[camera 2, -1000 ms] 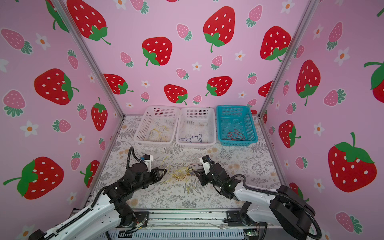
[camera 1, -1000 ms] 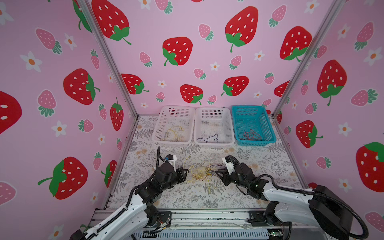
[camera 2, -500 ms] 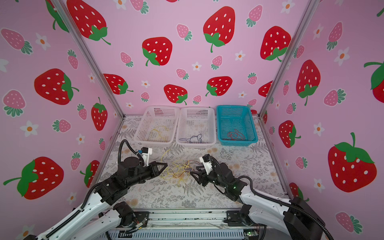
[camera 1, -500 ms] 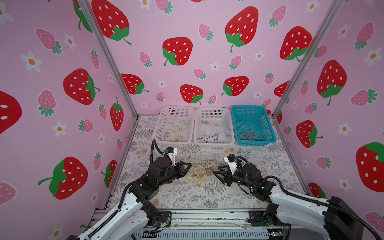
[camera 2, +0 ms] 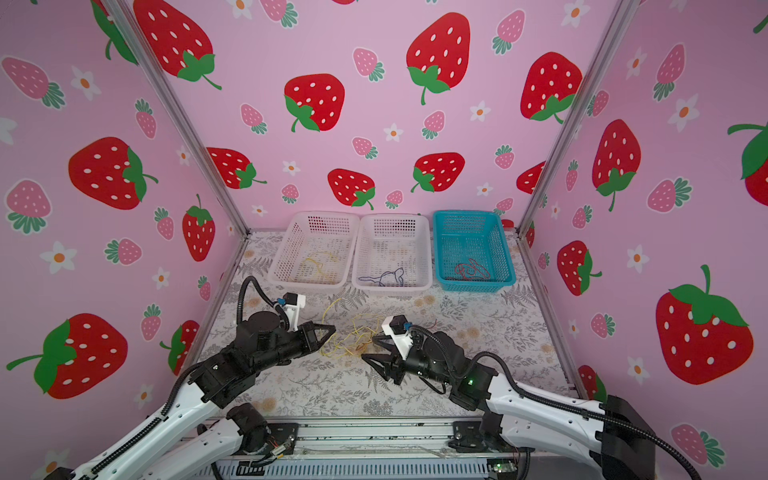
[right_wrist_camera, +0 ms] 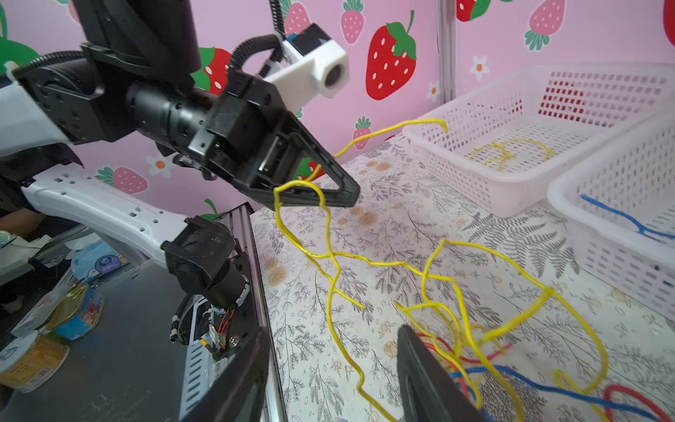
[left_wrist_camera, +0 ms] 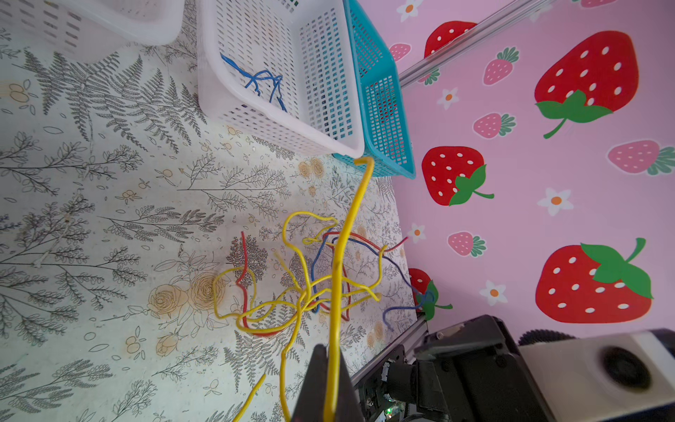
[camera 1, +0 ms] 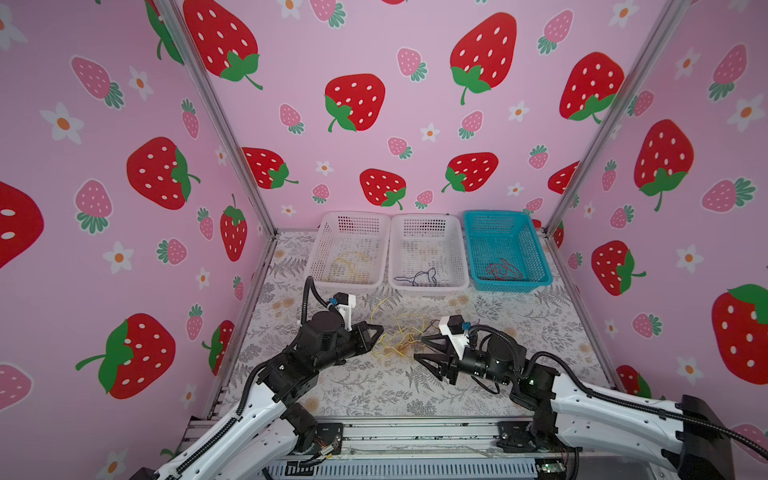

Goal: Untangle the cables

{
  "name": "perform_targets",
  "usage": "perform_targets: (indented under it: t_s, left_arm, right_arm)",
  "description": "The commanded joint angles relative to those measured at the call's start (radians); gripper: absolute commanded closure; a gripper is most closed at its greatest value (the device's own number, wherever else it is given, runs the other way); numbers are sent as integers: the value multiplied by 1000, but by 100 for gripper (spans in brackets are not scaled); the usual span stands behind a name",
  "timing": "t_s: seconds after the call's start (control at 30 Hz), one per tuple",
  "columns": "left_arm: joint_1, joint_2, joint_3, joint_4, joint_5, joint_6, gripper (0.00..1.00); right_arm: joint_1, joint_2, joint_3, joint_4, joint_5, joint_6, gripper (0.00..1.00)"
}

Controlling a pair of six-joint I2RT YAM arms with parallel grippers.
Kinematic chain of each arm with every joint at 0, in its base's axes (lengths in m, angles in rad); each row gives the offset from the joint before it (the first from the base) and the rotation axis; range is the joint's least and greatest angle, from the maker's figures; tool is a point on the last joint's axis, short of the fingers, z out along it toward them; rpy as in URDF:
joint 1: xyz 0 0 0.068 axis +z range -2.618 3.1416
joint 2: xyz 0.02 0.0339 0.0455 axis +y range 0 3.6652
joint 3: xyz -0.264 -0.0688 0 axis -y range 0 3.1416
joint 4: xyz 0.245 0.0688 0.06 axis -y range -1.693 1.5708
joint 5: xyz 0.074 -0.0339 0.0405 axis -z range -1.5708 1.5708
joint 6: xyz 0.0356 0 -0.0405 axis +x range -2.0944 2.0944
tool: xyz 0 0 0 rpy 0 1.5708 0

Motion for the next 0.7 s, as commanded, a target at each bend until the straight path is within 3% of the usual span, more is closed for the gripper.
perform_targets:
  t_s: [0.0,0.1,0.2,0.43,0.67]
  left_arm:
    - [4,0,49,-4,-11,-2,100]
    - [5,0,52,-18,-16,2,100]
    - [6,-15,52,-36,-25,5,100]
    - [5,-16,41,-32,-25,1,100]
    - [5,-20,43,-41,-24,0,100]
  right_arm:
    - [16,54,26,-20,82,-39,42]
    - [57,86,59,-70,224,-43,45]
    - [58,37,22,-30,278,-25,43]
    - [80,155,53,-2,72,-55,43]
    - [121,305,82,82,54,-83,42]
